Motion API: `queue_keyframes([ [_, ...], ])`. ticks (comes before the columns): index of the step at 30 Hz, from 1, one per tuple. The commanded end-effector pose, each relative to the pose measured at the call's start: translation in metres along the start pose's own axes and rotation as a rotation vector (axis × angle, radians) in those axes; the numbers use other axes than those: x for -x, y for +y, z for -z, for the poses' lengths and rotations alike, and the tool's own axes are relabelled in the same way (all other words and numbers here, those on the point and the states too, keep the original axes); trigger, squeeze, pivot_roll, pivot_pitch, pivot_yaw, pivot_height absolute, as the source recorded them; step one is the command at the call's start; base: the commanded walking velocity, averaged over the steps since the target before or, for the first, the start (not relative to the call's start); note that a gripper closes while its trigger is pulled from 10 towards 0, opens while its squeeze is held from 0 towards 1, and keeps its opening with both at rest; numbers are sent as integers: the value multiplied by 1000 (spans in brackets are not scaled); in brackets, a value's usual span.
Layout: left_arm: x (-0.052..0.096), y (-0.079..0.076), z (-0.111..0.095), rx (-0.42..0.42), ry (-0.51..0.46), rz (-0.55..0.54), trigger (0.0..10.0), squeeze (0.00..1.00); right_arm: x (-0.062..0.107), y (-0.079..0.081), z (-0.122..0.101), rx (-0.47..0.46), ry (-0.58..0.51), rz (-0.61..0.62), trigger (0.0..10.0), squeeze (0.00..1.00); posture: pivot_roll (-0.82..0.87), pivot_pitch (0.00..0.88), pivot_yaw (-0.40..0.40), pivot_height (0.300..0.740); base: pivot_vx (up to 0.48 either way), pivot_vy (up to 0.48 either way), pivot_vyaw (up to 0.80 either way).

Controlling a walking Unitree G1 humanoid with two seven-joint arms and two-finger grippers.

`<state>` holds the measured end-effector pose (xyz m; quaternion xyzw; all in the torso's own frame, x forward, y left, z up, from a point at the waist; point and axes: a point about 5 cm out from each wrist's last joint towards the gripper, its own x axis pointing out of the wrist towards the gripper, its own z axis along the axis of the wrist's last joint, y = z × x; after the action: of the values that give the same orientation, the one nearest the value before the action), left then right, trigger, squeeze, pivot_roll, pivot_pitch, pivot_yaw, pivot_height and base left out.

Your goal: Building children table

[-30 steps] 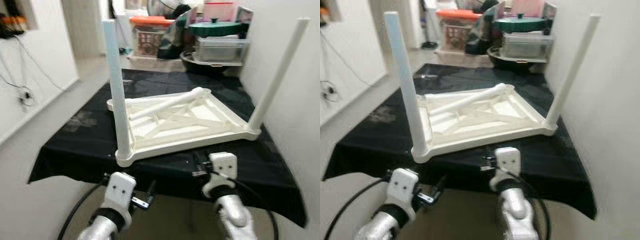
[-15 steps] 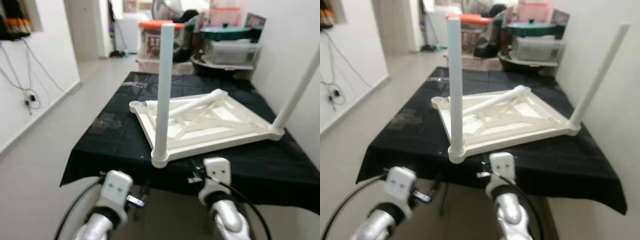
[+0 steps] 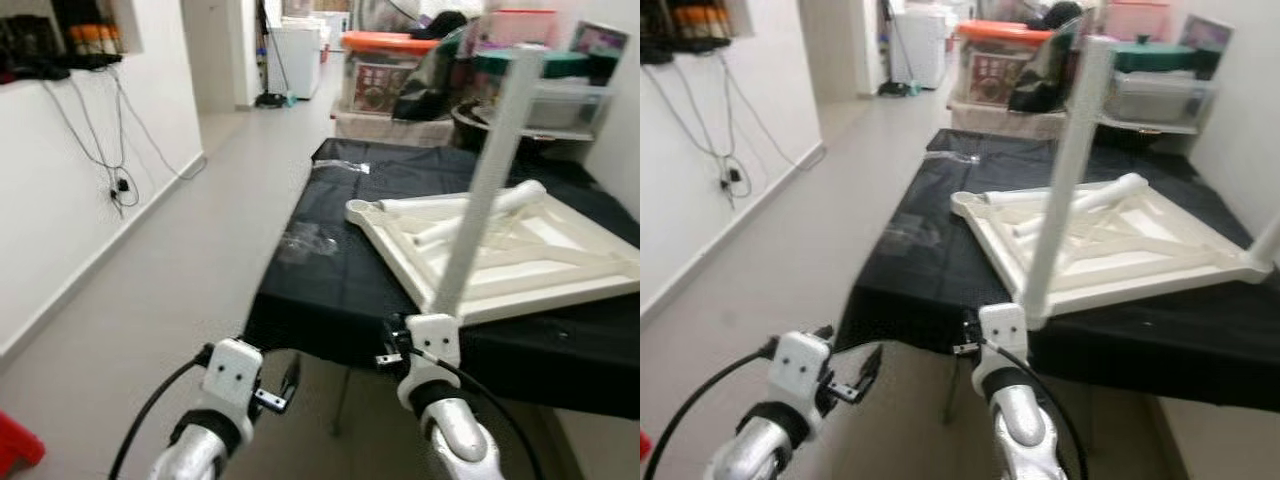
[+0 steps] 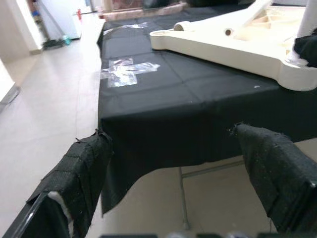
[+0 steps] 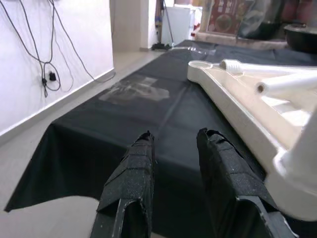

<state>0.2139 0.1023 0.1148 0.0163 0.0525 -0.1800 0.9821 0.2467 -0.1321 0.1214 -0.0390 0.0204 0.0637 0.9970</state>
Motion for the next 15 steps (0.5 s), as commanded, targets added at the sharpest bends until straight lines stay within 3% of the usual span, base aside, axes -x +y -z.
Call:
queue_keyframes([
  [1,0,-4,-2,0,-14,18,10000,0,-1,5,-3,-9,-4,-30,10000,0,51,54,-41,740,439,0,0],
  [15,2,-5,-3,-3,-14,20,10000,0,2,13,-10,5,-27,-116,10000,0,51,75,-46,740,459,0,0],
])
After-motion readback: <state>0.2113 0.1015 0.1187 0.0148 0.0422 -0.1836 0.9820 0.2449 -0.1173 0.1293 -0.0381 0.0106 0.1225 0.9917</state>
